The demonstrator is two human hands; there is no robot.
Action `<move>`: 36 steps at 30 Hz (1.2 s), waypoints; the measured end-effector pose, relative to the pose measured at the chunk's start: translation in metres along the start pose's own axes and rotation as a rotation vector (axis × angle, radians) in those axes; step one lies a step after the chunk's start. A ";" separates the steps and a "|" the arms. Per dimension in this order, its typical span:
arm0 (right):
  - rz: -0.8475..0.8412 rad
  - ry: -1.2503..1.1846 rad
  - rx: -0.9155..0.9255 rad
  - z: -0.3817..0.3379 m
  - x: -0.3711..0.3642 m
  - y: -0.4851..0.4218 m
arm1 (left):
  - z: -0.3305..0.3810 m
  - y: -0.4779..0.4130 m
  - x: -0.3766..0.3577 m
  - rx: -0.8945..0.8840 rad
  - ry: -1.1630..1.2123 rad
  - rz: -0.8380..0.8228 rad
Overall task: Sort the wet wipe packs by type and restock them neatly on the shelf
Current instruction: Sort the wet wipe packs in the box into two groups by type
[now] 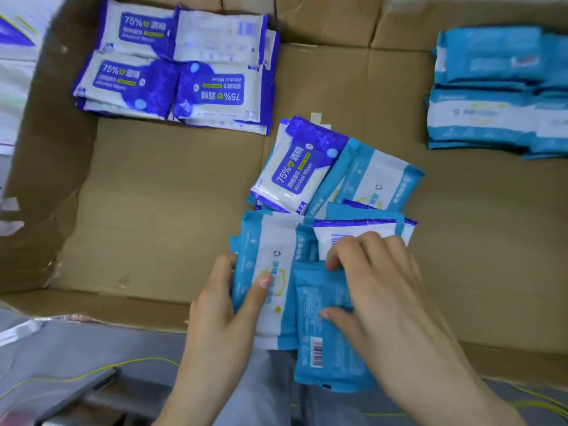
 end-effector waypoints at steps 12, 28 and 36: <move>-0.089 0.035 -0.088 0.001 -0.013 -0.005 | -0.002 -0.018 0.005 0.136 0.197 -0.022; 0.146 -1.472 -0.777 0.124 0.043 -0.075 | 0.129 -0.145 -0.027 -0.050 0.335 -0.284; 0.718 -1.509 -1.102 0.261 0.062 -0.058 | 0.179 -0.181 -0.149 -0.284 0.178 -0.597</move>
Point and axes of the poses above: each hand's wrist, its own y-axis away from the middle knuckle, its own x-axis out of the back of the hand, z = x × y, the point moved 7 cm from there along -y, towards the middle knuckle, and after that the axes turned 4 degrees about -x, right-handed, at the moved point
